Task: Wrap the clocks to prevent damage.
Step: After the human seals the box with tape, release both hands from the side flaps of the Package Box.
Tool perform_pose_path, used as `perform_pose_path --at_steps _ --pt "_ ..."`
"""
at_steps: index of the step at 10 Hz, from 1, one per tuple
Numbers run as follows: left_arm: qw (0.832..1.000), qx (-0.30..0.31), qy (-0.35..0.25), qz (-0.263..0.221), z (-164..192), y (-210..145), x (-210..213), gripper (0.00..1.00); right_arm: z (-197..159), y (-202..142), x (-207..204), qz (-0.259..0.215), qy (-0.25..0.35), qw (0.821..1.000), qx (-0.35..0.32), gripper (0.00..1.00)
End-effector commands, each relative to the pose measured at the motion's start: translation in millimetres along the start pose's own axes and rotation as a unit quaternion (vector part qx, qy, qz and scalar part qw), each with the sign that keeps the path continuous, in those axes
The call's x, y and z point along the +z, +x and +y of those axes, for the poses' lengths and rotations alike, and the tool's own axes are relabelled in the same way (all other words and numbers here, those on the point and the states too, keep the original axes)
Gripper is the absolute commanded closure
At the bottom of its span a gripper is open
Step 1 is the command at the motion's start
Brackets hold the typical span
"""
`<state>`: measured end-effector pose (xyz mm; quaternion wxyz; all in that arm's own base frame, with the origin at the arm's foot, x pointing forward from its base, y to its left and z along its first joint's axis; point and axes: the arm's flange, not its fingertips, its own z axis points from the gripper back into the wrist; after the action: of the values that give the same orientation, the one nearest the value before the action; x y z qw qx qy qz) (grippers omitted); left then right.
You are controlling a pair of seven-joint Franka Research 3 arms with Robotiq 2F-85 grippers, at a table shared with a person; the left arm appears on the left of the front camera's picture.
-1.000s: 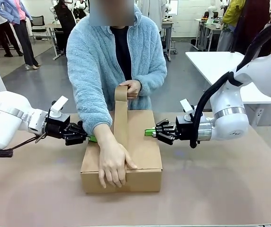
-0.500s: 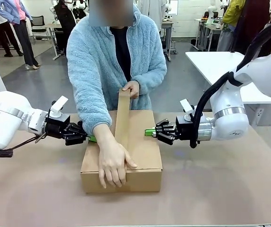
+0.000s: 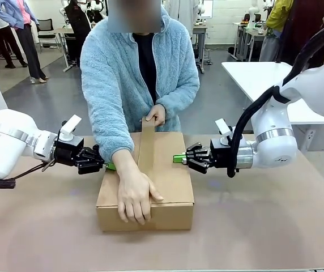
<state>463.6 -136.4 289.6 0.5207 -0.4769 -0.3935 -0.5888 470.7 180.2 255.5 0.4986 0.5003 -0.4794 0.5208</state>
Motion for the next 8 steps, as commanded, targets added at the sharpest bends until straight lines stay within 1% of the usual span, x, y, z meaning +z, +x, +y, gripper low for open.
perform_pose_path --at_steps 1,8 --pt "1.000 0.000 0.002 0.002 0.5 -1.5 -0.6 1.00 0.0 -3.0 -0.6 -0.001 -0.002 1.000 -0.003 0.99" --pt "1.000 0.000 0.002 0.002 0.5 -1.5 -0.6 1.00 0.0 -3.0 -0.6 -0.001 -0.002 1.000 -0.003 0.99"
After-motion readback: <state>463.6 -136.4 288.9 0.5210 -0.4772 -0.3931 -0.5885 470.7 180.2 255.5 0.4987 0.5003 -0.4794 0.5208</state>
